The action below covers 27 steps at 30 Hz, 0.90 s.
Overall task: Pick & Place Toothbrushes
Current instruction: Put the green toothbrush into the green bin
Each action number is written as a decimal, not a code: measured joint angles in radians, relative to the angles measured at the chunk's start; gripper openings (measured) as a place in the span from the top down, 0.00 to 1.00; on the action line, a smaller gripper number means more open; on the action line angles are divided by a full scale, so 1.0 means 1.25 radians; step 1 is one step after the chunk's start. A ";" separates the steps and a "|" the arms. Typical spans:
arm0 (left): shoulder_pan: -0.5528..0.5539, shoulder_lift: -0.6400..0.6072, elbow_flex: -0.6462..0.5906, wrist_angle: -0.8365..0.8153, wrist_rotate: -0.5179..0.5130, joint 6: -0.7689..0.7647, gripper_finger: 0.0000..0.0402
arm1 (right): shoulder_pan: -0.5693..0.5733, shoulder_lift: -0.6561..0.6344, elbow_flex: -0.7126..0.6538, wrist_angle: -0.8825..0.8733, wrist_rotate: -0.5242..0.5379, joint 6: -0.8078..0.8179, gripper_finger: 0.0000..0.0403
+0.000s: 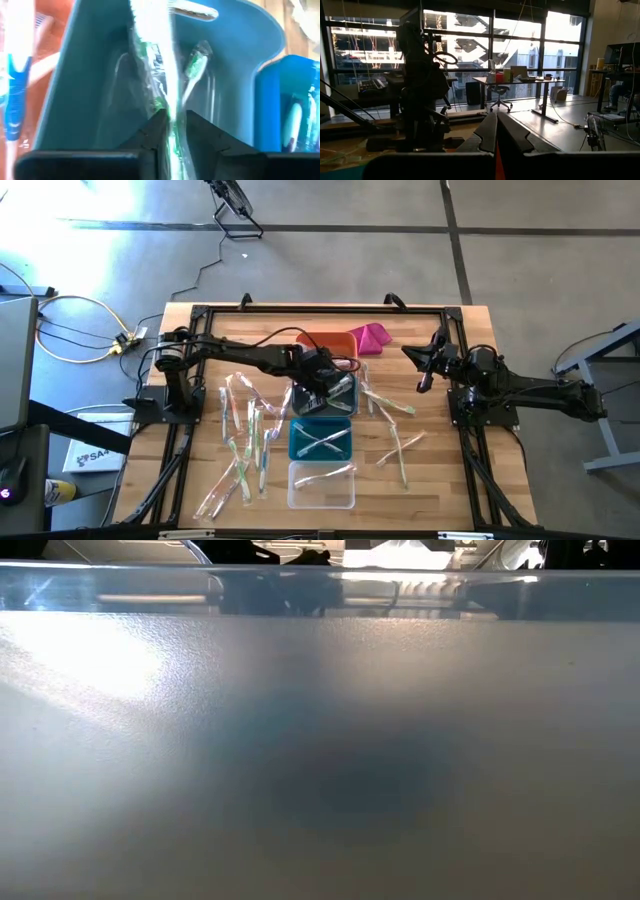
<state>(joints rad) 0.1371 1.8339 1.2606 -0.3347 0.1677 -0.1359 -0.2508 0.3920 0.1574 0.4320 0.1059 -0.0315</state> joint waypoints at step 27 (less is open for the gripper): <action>0.015 -0.032 0.188 -0.215 -0.045 0.112 0.72 | 0.000 0.000 0.000 -0.001 0.000 0.000 0.99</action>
<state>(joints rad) 0.1559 1.7939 1.4961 -0.6031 0.1109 0.0037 -0.2508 0.3919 0.1574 0.4302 0.1059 -0.0315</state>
